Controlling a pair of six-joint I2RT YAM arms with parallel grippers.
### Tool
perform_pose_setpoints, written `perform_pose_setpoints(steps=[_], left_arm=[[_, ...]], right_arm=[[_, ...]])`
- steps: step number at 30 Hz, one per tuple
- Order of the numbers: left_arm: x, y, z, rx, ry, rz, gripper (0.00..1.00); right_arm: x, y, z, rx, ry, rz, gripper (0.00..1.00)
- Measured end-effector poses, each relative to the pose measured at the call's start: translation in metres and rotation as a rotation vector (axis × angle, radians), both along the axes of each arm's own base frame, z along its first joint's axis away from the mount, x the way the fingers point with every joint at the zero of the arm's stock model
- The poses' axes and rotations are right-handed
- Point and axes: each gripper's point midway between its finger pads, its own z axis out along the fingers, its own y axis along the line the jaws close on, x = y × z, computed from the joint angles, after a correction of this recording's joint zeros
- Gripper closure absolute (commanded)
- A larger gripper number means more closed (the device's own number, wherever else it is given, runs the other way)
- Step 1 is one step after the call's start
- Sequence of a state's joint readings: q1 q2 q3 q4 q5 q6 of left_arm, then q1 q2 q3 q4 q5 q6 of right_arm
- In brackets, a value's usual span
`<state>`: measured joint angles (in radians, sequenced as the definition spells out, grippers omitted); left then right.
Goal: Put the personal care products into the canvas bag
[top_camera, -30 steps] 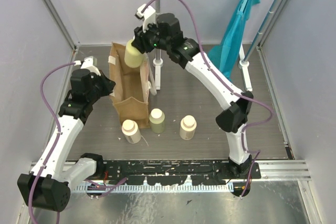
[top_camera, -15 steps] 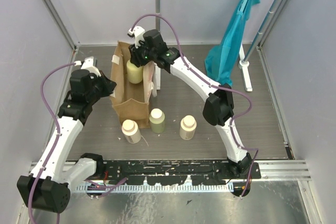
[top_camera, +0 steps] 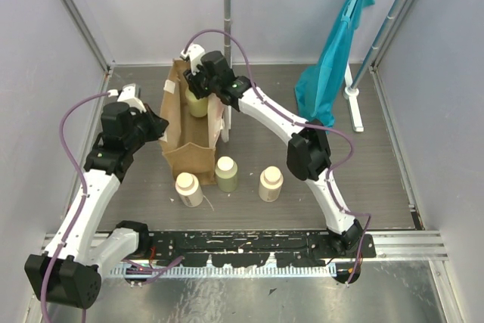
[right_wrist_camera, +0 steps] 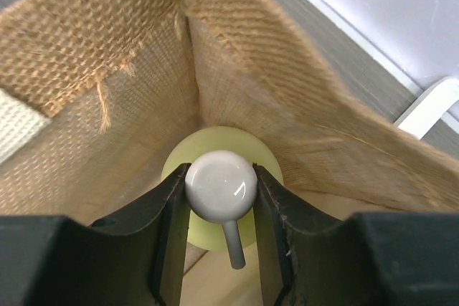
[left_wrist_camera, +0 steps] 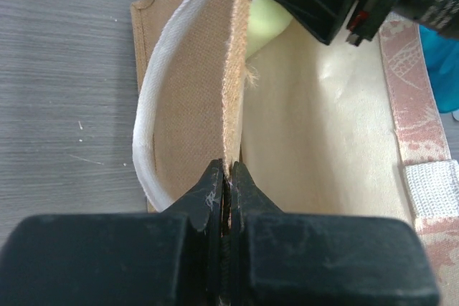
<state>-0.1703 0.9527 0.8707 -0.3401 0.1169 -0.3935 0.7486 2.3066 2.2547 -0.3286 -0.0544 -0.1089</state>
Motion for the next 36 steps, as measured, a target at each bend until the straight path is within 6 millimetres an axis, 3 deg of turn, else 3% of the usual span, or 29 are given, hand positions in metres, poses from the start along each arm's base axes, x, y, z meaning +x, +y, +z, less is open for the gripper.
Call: perform_pose_setpoints(steps=[9, 14, 17, 23, 29, 36], left_arm=[[0.001, -0.002, -0.004, -0.003, 0.009, -0.009, 1.00], [0.002, -0.002, -0.002, -0.004, 0.000, -0.009, 1.00], [0.003, -0.002, -0.002, -0.005, -0.003, -0.009, 1.00], [0.003, -0.002, -0.002, -0.005, -0.001, -0.009, 1.00], [0.004, -0.002, -0.005, -0.004, 0.007, -0.008, 1.00], [0.007, -0.003, -0.014, -0.002, 0.035, -0.005, 1.00]], right_arm=[[-0.004, 0.000, -0.055, -0.067, 0.024, -0.012, 1.00], [-0.002, 0.003, -0.059, -0.050, 0.006, -0.016, 0.98], [-0.001, 0.004, -0.059, -0.034, -0.008, -0.020, 0.82], [-0.004, 0.000, -0.058, -0.030, -0.012, -0.027, 0.35], [-0.009, -0.002, -0.030, 0.004, -0.033, -0.033, 0.03], [-0.028, -0.010, 0.030, 0.086, -0.054, -0.014, 0.00]])
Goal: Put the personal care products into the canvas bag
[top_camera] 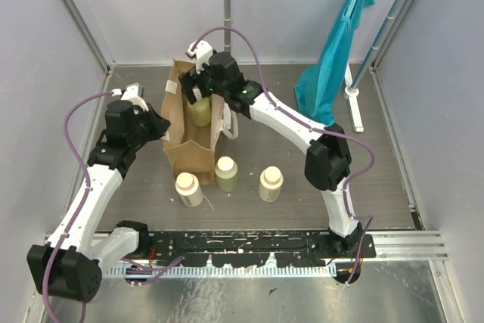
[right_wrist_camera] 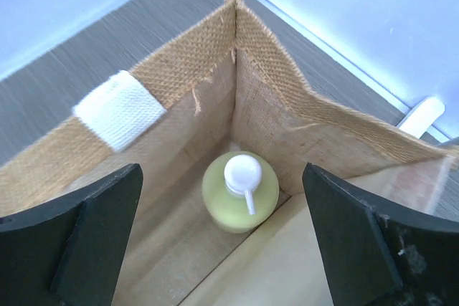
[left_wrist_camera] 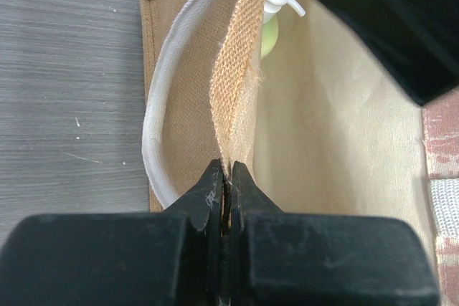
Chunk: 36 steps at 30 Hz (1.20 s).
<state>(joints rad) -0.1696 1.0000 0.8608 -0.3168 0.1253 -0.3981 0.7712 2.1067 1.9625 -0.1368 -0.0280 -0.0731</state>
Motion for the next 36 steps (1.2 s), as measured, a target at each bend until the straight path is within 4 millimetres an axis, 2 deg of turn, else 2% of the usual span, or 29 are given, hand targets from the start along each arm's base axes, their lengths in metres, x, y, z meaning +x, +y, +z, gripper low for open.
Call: perform_pose_setpoints(steps=[3, 6, 10, 14, 18, 21, 26, 30, 36], left_arm=[[0.000, 0.001, -0.001, 0.001, 0.002, 0.004, 1.00], [0.000, 0.001, -0.001, 0.002, 0.002, 0.005, 1.00], [0.001, 0.002, 0.000, 0.004, 0.000, 0.010, 1.00], [0.000, 0.003, 0.001, 0.006, -0.006, 0.015, 1.00], [-0.001, 0.004, 0.003, 0.009, -0.009, 0.020, 1.00], [-0.002, 0.005, 0.002, 0.011, -0.006, 0.024, 1.00], [-0.005, 0.007, 0.003, 0.015, -0.003, 0.030, 1.00], [-0.007, 0.008, 0.002, 0.017, 0.001, 0.033, 1.00], [-0.008, 0.009, 0.002, 0.020, 0.005, 0.038, 1.00]], right_arm=[[-0.014, -0.009, 0.031, 0.039, -0.001, 0.006, 0.00], [-0.031, -0.027, 0.059, 0.057, 0.007, -0.010, 0.00], [-0.061, -0.070, 0.085, 0.048, 0.030, -0.077, 0.00], [-0.095, -0.125, 0.090, 0.018, 0.072, -0.186, 0.00], [-0.132, -0.172, 0.061, -0.034, 0.168, -0.270, 0.00], [-0.161, -0.201, 0.020, -0.094, 0.276, -0.316, 0.00], [-0.205, -0.236, -0.046, -0.191, 0.454, -0.369, 0.00], [-0.231, -0.251, -0.070, -0.213, 0.547, -0.380, 0.00], [-0.245, -0.255, -0.085, -0.216, 0.608, -0.383, 0.05]])
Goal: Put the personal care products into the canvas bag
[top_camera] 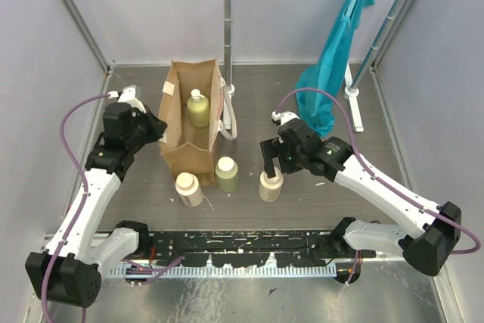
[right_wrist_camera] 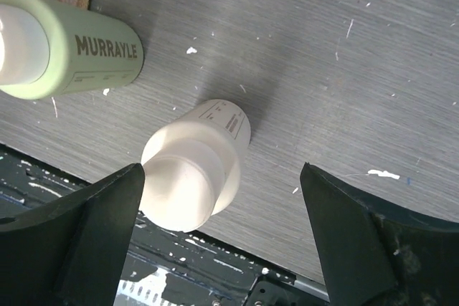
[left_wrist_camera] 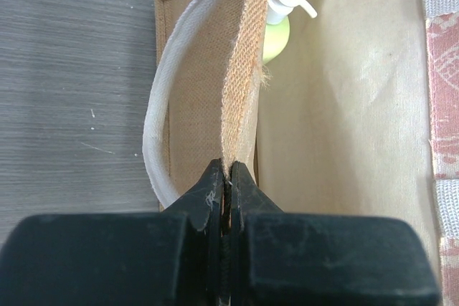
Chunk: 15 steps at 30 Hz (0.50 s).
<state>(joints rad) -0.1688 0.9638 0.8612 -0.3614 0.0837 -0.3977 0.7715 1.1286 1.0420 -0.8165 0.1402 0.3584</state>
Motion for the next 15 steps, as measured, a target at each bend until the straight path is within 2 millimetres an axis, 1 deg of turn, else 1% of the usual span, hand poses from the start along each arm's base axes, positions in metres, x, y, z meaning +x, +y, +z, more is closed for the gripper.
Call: perform_pose_setpoints(steps=[6, 9, 11, 12, 15], left_arm=[[-0.002, 0.002, 0.002, 0.004, -0.005, 0.010, 1.00], [-0.003, 0.003, 0.003, 0.006, -0.004, 0.013, 1.00], [-0.003, 0.003, 0.002, 0.007, -0.001, 0.014, 1.00], [-0.003, 0.003, 0.002, 0.008, -0.001, 0.014, 1.00], [-0.003, 0.003, 0.002, 0.008, -0.001, 0.014, 1.00]], right_arm=[[-0.010, 0.010, -0.004, 0.021, 0.036, 0.032, 0.08], [-0.018, 0.016, -0.010, 0.013, 0.056, 0.056, 0.09], [-0.023, 0.018, -0.017, 0.002, 0.072, 0.067, 0.11], [-0.025, 0.019, -0.020, -0.005, 0.081, 0.072, 0.13], [-0.029, 0.018, -0.030, -0.027, 0.103, 0.075, 0.25]])
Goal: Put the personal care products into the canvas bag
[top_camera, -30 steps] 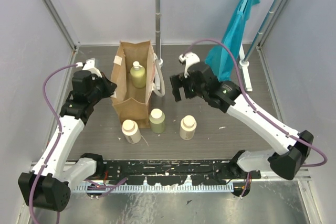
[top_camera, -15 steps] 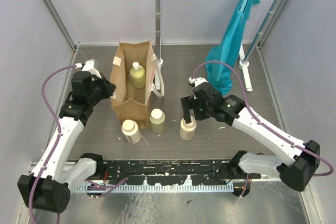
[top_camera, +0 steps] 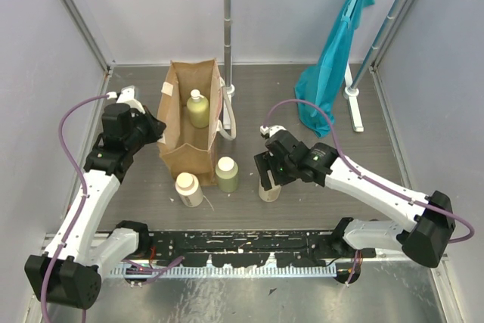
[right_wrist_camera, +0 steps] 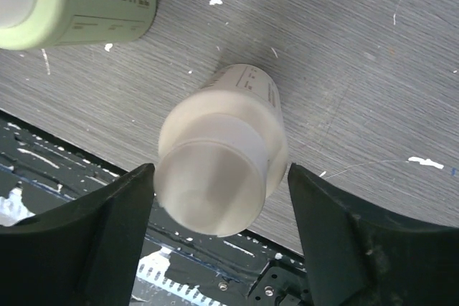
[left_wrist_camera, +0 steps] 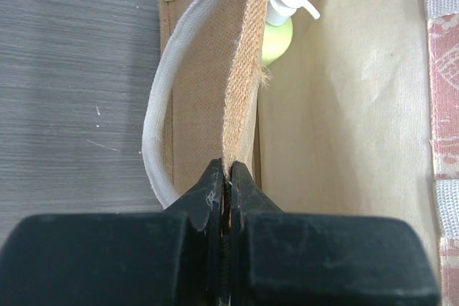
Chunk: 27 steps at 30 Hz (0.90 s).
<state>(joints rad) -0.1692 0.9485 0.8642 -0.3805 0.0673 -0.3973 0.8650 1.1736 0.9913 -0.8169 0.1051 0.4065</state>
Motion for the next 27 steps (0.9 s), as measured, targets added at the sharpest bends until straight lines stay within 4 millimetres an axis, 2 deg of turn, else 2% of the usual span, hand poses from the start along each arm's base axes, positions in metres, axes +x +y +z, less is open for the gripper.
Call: perform_pose_setpoints(steps=[1, 6, 17, 22, 27], left_arm=[[0.000, 0.000, 0.000, 0.000, 0.000, 0.000, 1.00], [0.000, 0.000, 0.000, 0.000, 0.000, 0.000, 1.00], [0.000, 0.000, 0.000, 0.000, 0.000, 0.000, 1.00], [0.000, 0.000, 0.000, 0.001, -0.001, 0.000, 1.00], [-0.001, 0.000, 0.002, 0.000, -0.008, 0.000, 1.00]], right_arm=[[0.000, -0.001, -0.002, -0.006, 0.004, -0.002, 0.29], [0.001, -0.003, -0.006, -0.021, 0.006, -0.022, 0.29], [0.016, 0.003, -0.003, -0.067, -0.019, -0.026, 0.22], [0.023, -0.002, 0.005, -0.097, -0.053, -0.042, 0.22], [0.023, -0.005, 0.004, -0.111, -0.052, -0.045, 0.14]])
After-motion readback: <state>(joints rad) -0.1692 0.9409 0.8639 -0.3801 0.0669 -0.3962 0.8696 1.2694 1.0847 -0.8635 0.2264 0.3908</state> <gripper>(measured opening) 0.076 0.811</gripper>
